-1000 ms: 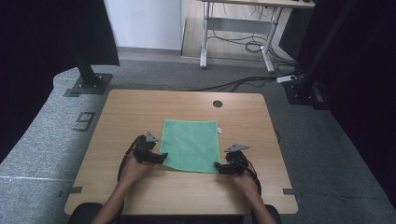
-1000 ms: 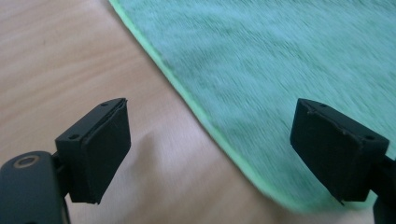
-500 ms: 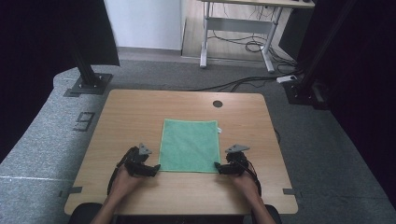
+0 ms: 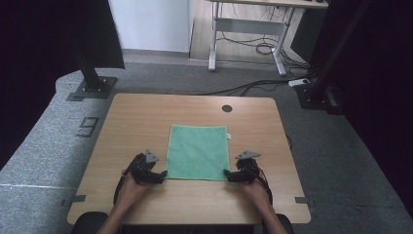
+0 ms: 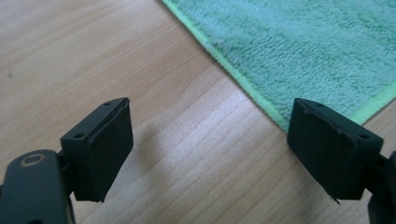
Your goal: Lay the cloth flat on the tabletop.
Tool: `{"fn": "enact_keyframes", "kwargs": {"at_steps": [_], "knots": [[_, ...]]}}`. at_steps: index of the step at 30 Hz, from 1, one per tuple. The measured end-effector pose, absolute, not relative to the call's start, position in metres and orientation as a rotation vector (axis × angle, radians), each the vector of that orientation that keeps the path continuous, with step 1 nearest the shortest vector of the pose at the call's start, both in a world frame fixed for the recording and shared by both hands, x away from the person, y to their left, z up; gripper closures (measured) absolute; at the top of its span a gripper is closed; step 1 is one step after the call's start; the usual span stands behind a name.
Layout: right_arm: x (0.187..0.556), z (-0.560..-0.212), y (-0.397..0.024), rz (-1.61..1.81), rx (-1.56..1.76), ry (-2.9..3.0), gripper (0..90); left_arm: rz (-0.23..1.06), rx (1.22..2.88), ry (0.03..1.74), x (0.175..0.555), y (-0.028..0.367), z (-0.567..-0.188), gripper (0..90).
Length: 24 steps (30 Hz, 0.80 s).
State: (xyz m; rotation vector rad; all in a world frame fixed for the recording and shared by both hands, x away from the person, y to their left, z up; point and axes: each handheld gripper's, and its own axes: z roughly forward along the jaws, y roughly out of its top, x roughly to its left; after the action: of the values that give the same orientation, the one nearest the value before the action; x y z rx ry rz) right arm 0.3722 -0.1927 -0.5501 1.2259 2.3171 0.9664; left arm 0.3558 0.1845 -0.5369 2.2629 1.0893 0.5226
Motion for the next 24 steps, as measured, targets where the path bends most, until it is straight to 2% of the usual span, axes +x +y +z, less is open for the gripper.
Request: {"fn": "enact_keyframes", "kwargs": {"at_steps": [6,16,24], "knots": [[0.373,-0.550,-0.193,0.968,1.225,2.317,15.4,0.478,2.161,1.087,0.357,0.185,-0.524,14.3],[0.373,-0.551,-0.193,0.973,1.226,2.318,15.1,0.487,2.246,1.100,0.355,0.182,-0.539,14.2],[0.377,-0.551,-0.193,0.964,1.227,2.319,13.7,0.499,2.232,1.107,0.363,0.180,-0.541,13.3]]}}
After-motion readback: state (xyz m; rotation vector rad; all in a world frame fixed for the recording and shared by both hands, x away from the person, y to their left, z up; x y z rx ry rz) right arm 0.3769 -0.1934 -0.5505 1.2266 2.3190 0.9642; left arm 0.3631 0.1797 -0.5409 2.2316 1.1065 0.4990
